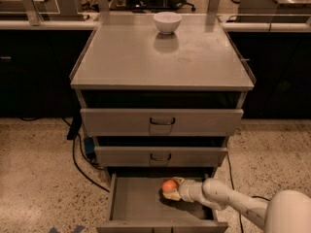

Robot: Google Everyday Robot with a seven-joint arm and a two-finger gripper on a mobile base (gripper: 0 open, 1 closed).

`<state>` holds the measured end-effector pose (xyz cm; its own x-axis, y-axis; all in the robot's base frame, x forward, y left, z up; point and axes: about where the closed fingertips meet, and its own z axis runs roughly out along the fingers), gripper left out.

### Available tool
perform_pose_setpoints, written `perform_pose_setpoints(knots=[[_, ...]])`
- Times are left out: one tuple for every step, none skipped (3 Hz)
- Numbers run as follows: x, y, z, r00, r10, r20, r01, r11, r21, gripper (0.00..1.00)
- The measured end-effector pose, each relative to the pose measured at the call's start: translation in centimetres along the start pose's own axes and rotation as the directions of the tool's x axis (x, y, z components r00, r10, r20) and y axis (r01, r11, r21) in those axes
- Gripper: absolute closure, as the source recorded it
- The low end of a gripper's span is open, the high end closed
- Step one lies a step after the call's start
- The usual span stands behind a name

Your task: Place orange into bottom drawer

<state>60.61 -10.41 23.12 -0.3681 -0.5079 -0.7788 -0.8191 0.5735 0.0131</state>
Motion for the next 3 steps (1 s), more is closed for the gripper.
perform_pose_setpoints(knots=[[1.3,0.0,3.5,0.999,-0.025,-0.046,0.023,0.9994,-0.027,1.00],[2.7,-1.0,7.4,0.991,-0.061,-0.122,0.055,0.9972,-0.050,1.00],[2.7,-1.0,7.4,0.991,-0.061,-0.122,0.055,0.9972,-0.050,1.00]])
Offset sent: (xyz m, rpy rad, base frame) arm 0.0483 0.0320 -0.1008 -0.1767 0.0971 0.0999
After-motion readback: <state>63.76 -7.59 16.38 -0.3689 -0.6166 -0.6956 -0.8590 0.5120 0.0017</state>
